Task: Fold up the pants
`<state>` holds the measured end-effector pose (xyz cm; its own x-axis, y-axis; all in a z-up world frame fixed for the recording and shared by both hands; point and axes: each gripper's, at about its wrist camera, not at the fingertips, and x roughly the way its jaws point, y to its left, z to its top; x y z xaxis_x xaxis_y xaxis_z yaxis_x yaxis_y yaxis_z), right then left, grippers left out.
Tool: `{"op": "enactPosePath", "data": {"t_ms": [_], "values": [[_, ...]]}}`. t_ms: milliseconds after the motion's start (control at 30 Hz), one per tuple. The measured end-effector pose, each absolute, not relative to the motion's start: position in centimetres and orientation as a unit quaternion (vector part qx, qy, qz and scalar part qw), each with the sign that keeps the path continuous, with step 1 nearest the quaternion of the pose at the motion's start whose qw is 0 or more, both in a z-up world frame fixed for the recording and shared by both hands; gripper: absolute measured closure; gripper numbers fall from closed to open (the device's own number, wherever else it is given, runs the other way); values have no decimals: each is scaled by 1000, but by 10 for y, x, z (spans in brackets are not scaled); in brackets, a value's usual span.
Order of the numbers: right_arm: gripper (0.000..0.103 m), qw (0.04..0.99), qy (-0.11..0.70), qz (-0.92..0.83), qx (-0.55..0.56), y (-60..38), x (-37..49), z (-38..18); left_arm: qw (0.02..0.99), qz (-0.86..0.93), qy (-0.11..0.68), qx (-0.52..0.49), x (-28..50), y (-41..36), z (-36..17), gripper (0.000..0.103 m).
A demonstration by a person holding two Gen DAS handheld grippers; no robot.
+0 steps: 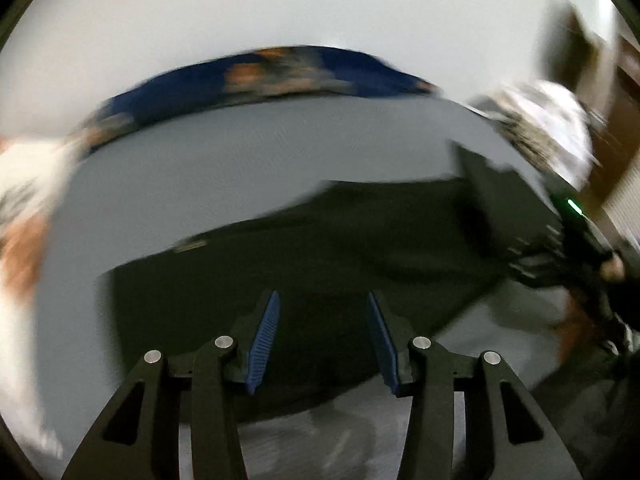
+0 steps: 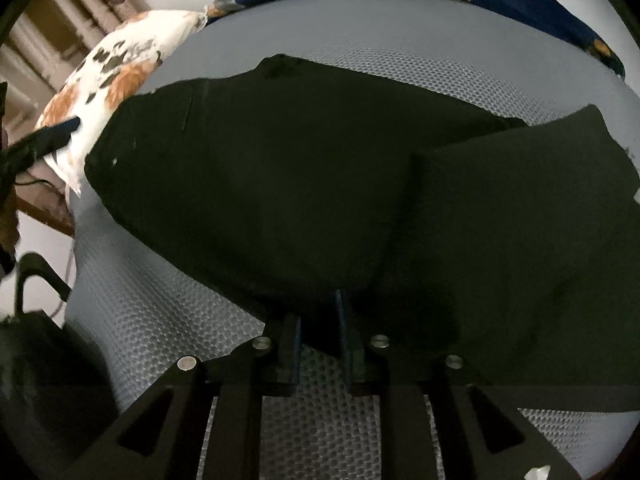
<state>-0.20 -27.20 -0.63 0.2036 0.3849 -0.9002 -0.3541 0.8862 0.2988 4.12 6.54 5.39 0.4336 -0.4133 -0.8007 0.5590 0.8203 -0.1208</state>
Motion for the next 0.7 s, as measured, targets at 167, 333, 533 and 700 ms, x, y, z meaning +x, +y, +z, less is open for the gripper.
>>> {"op": "enactPosePath", "data": {"t_ms": [167,333,533,700], "values": [[86,771,591,234,33,-274,6,-6,798,-391,432,153,31,-30,29,56],[86,774,585,240,39,-274,10,-1,767,-436,427,196,22,-81,9,56],[85,775,579,252,43,-277,12,3,756,-428,444,221,22,-109,-24,73],[71,772,574,269,51,-295,11,15,757,-416,454,218,23,-112,-34,94]]}}
